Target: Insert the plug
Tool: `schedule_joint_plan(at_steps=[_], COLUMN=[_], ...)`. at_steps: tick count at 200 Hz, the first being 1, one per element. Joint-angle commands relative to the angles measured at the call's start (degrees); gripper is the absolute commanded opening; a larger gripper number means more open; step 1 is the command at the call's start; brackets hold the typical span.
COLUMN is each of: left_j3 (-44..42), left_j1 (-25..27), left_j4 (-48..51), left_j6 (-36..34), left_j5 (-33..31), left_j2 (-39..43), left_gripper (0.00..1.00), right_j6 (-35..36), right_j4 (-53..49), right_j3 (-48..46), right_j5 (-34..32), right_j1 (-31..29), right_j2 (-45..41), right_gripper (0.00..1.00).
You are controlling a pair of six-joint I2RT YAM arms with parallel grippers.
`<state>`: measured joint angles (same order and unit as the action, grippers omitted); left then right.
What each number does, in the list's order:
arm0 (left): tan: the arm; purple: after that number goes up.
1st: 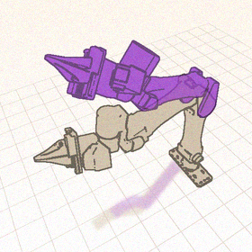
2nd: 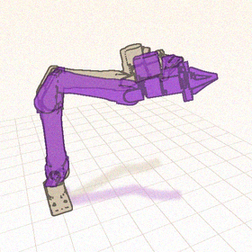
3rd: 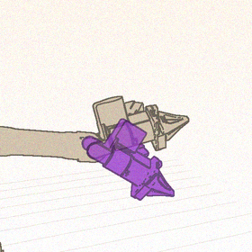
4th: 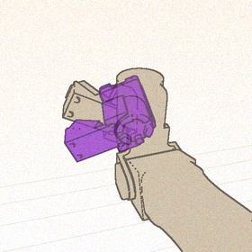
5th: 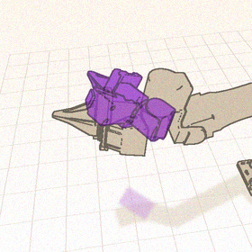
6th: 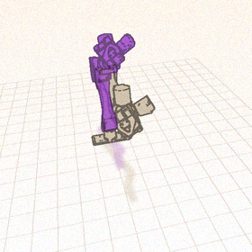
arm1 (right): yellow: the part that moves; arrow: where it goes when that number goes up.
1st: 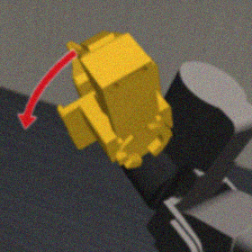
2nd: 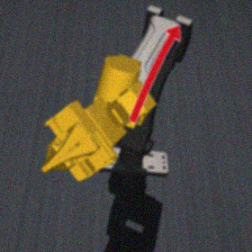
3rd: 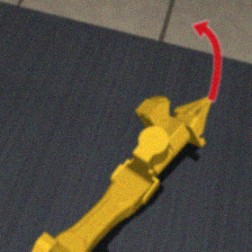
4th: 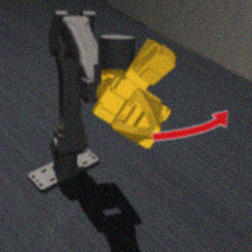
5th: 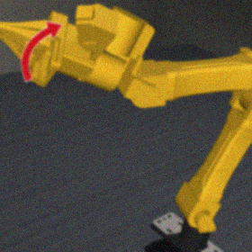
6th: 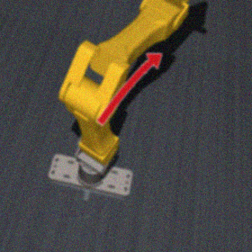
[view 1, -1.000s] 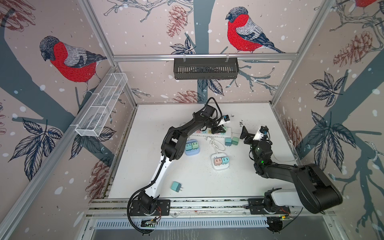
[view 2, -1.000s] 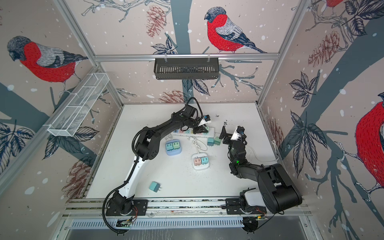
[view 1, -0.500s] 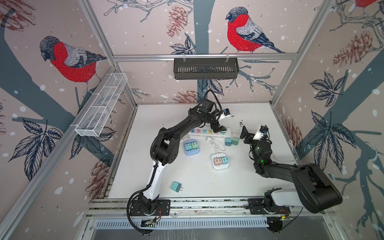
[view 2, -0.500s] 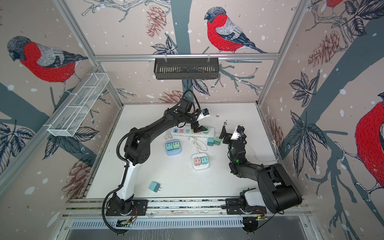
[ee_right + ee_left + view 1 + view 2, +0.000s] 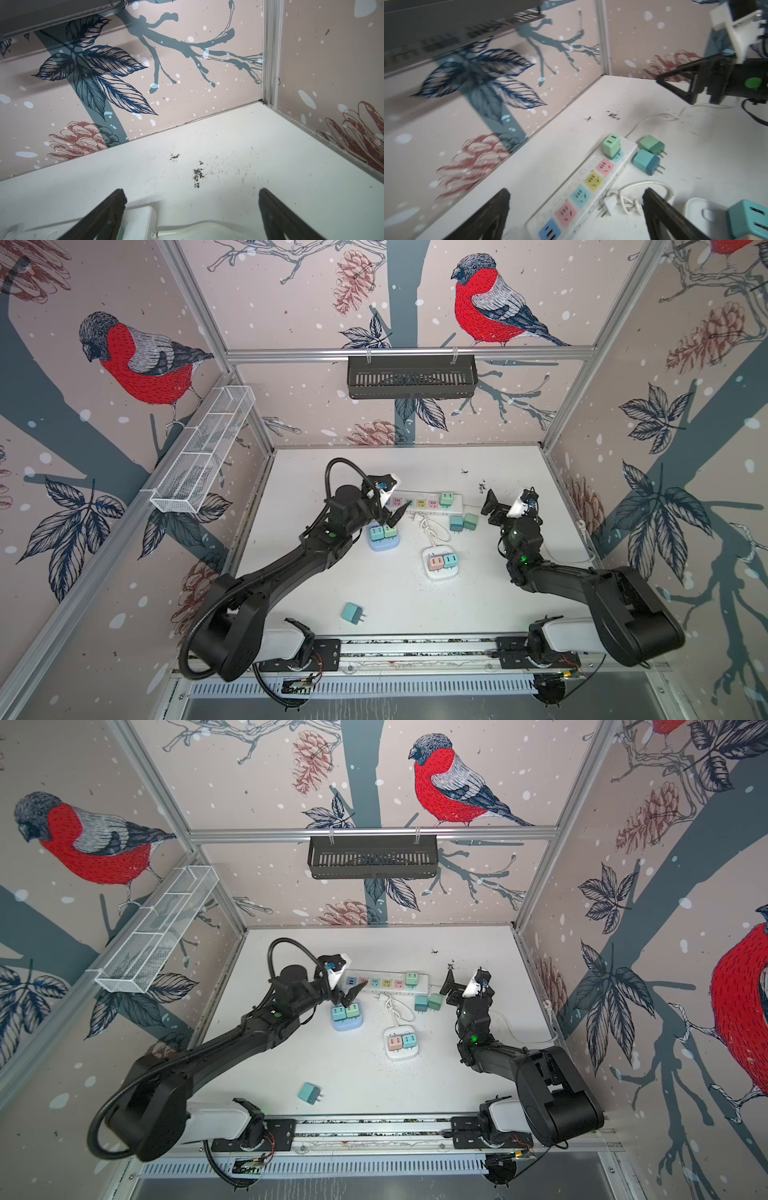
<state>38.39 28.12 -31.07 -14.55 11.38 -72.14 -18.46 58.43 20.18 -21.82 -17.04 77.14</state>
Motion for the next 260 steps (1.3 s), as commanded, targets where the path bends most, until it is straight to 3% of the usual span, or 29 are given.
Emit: schedule_joint_plan(at_steps=[1,14,41,72,92,111,127,169,211,260], left_j3=[-5.3,-6.0,-5.1,-6.4,-6.3,-5.7,-5.8,-4.6,-4.4,-3.1], left_j1=[-3.7,-5.3,-10.4,-14.0,-17.0,-23.3,-26.3,-26.3,-25.7,-21.2], left_j4=[-8.4,-8.1,-7.3,-8.8,-10.6,-11.5,-11.8,-13.1,-11.3,-5.6], left_j6=[7.2,9.6,14.0,19.1,22.0,27.6,29.3,29.7,28.6,24.5], left_j5=[-7.6,-10.0,-6.6,-10.0,-3.6,5.5,7.8,11.7,8.4,1.9], left_j2=[5.3,7.1,8.6,8.7,7.6,6.7,6.5,4.1,3.7,4.5], left_gripper=[0.98,0.98,0.98,0.98,0.98,0.98,0.98,0.98,0.98,0.98], right_j6=[-8.2,-11.5,-14.7,-16.2,-16.9,-17.6,-17.8,-18.1,-17.6,-17.1], right_j4=[-16.8,-23.1,-30.4,-36.1,-41.6,-43.9,-45.0,-49.8,-51.5,-51.3], right_j3=[4.9,6.4,8.6,12.8,16.6,18.2,19.0,21.7,23.3,22.0], right_j5=[-6.4,-6.2,-3.9,3.0,3.3,4.3,6.7,5.9,6.7,6.4], right_j1=[0.0,0.0,-0.1,-0.5,-1.8,-2.6,-3.1,-5.5,-5.8,-6.3], right_j2=[-1.9,-2.7,-3.6,-0.1,3.4,6.1,8.3,12.8,15.0,17.0], right_gripper=[0.99,1.00,0.99,0.89,0.81,0.77,0.76,0.74,0.69,0.65])
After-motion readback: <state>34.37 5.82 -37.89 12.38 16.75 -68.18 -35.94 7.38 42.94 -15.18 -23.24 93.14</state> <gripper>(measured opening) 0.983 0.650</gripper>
